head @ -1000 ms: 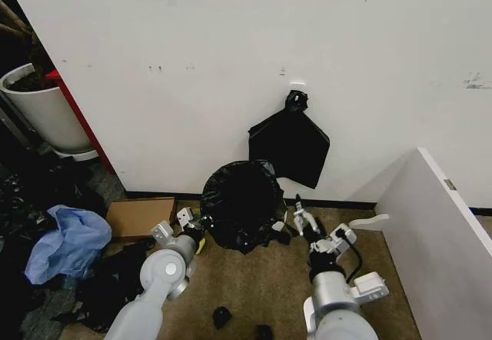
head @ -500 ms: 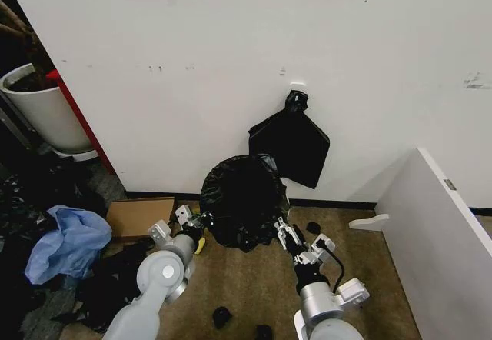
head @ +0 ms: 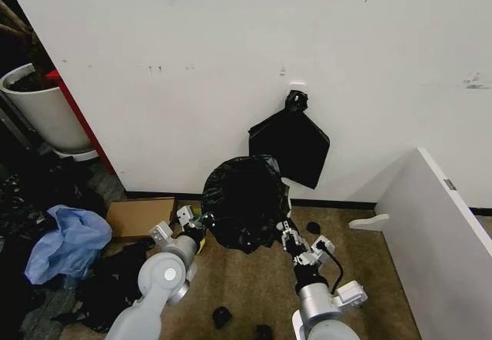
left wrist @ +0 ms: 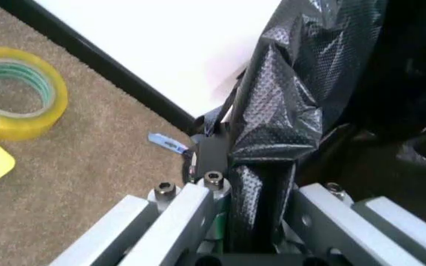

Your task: Place the garbage bag over the trash bin.

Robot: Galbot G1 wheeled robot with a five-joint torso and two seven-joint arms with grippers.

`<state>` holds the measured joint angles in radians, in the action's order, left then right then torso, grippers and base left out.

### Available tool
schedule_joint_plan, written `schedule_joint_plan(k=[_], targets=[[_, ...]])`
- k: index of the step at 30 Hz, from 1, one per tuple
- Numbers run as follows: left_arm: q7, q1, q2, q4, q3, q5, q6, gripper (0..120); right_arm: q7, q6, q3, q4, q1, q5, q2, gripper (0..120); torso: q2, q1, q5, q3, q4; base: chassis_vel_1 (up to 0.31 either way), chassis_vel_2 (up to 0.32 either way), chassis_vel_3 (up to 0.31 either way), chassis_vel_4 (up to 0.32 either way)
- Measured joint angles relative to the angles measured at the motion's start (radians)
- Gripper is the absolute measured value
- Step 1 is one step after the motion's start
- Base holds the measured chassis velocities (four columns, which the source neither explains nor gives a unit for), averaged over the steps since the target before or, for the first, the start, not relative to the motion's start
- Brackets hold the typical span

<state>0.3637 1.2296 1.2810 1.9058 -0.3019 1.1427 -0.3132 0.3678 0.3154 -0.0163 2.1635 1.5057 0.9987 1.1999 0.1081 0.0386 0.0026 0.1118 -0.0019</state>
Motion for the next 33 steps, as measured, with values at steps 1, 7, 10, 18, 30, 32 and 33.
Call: schedule_joint_plan(k=[1, 7, 10, 18, 30, 32, 33], targets=[[0.000, 0.000, 0.000, 0.000, 0.000, 0.000, 0.000, 0, 0.000, 0.000, 0.000, 0.000, 0.000, 0.000, 0.000, 5, 0.000, 0.000, 0.0000, 0.000, 0.0000, 0.000, 0.000, 0.000, 0.000], [0.003, 0.016, 0.013, 0.040, -0.007, -0.010, 0.000, 0, 0.014, 0.016, -0.003, -0.026, -0.017, -0.008, 0.002, 0, 0.000, 0.000, 0.0000, 0.000, -0.0001, 0.000, 0.000, 0.000, 0.000], [0.003, 0.030, 0.011, 0.060, -0.012, -0.004, 0.000, 0, 0.019, 0.029, -0.014, -0.062, -0.033, -0.020, -0.001, 0, 0.000, 0.000, 0.0001, 0.000, 0.0001, 0.000, 0.000, 0.000, 0.000], [0.014, 0.045, 0.017, 0.115, -0.017, 0.028, -0.012, 0, 0.025, 0.057, -0.045, -0.167, -0.048, -0.093, -0.001, 0, 0.000, 0.000, 0.0002, 0.000, -0.0001, 0.000, 0.000, 0.000, 0.000], [0.020, 0.069, 0.026, 0.142, -0.016, 0.023, -0.018, 0, 0.038, 0.067, -0.045, -0.176, -0.022, -0.211, -0.012, 0, 0.000, 0.000, 0.0001, 0.000, 0.0000, 0.000, 0.000, 0.000, 0.000], [0.020, 0.067, 0.026, 0.126, -0.014, 0.021, -0.013, 0, 0.040, 0.062, -0.041, -0.149, -0.012, -0.222, -0.018, 2, 0.000, 0.000, 0.0000, 0.000, -0.0001, 0.000, 0.000, 0.000, 0.000], [0.020, 0.067, 0.026, 0.126, -0.014, 0.021, -0.013, 0, 0.040, 0.062, -0.041, -0.149, -0.012, -0.222, -0.018, 2, 0.000, 0.000, 0.0000, 0.000, -0.0001, 0.000, 0.000, 0.000, 0.000]])
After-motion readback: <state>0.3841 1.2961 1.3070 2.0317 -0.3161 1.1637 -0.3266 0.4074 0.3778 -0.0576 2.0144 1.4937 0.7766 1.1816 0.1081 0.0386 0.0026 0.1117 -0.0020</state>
